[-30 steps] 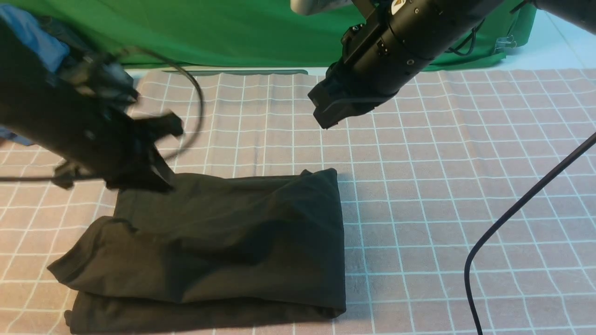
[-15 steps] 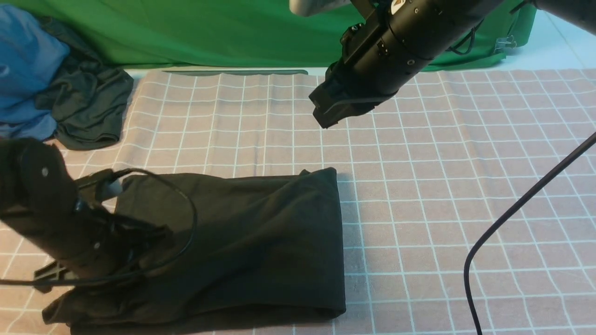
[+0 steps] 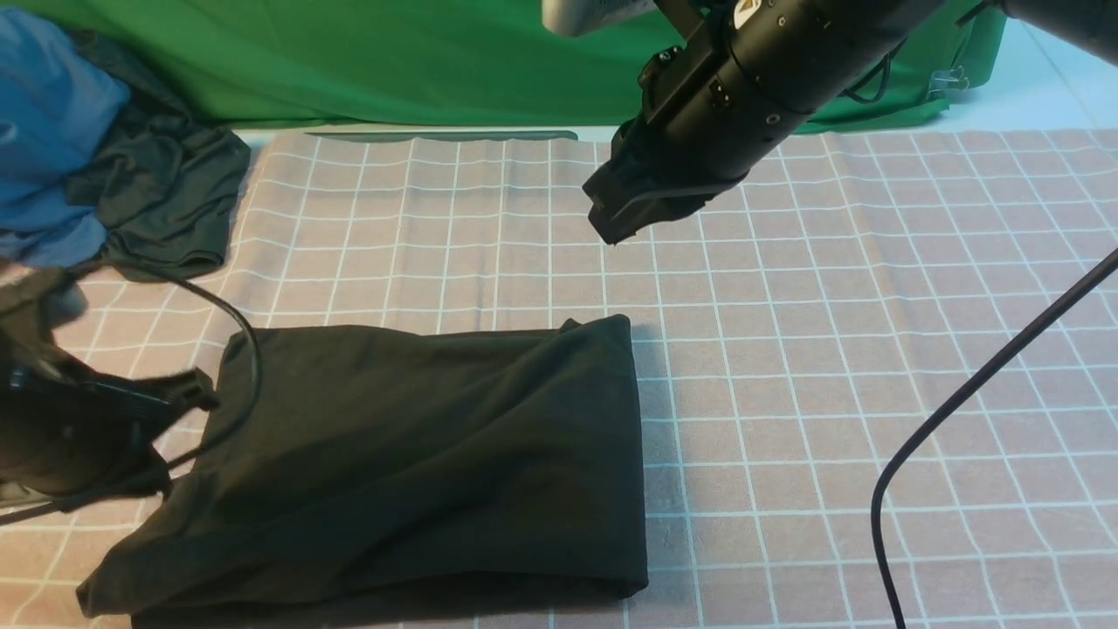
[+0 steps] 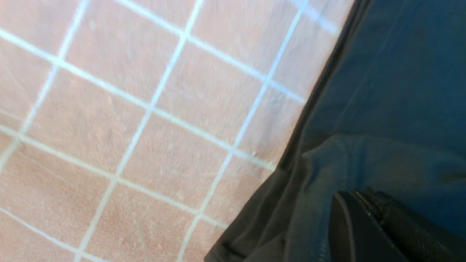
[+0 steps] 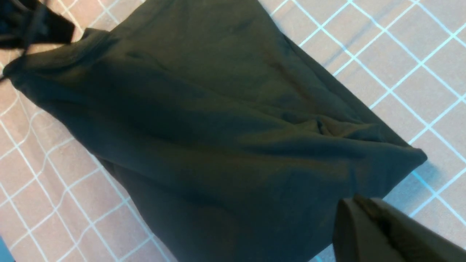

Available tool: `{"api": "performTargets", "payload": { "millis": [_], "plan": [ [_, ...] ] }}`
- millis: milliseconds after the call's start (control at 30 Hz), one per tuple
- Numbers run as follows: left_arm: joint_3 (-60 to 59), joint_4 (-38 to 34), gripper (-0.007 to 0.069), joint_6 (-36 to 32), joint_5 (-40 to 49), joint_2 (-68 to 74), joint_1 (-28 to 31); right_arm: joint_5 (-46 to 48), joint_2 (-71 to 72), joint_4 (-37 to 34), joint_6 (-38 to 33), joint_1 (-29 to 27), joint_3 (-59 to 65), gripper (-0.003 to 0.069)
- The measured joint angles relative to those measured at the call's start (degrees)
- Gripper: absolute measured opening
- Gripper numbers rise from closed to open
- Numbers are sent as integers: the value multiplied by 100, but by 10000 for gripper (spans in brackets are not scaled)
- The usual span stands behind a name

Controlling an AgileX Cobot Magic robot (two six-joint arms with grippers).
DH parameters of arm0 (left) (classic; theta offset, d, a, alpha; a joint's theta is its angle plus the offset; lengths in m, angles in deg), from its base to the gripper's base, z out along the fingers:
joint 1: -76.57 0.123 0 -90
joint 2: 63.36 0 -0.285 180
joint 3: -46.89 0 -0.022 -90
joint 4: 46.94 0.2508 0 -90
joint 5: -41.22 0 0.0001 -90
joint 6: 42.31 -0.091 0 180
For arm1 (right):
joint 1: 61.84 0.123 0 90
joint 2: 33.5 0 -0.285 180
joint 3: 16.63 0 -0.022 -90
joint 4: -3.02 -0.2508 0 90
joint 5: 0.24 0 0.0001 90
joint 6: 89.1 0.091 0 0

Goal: Fold a long-sleeved shirt over a pink coffee tablecloth.

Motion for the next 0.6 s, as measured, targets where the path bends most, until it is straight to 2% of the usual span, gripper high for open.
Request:
{"api": "performTargets", "payload": {
  "millis": [100,200,367,400,467,533,600],
  "plan": [
    [0,0,21,-47,0,-84,13,0,0,0,0,0,0,50],
    [-2,0,69,-111,-1,-9,29,0,0,0,0,0,0,50],
    [-2,0,223,-126,-102,369,35,0,0,0,0,0,0,52],
    [-2,0,298,-125,-192,538,35,0,0,0,0,0,0,52],
    [-7,0,386,-125,-299,726,35,0,0,0,0,0,0,52],
    [-7,0,449,-163,-395,906,35,0,0,0,0,0,0,53],
    [-7,-45,480,-362,-467,1061,35,0,0,0,0,0,0,55]
  ]
}}
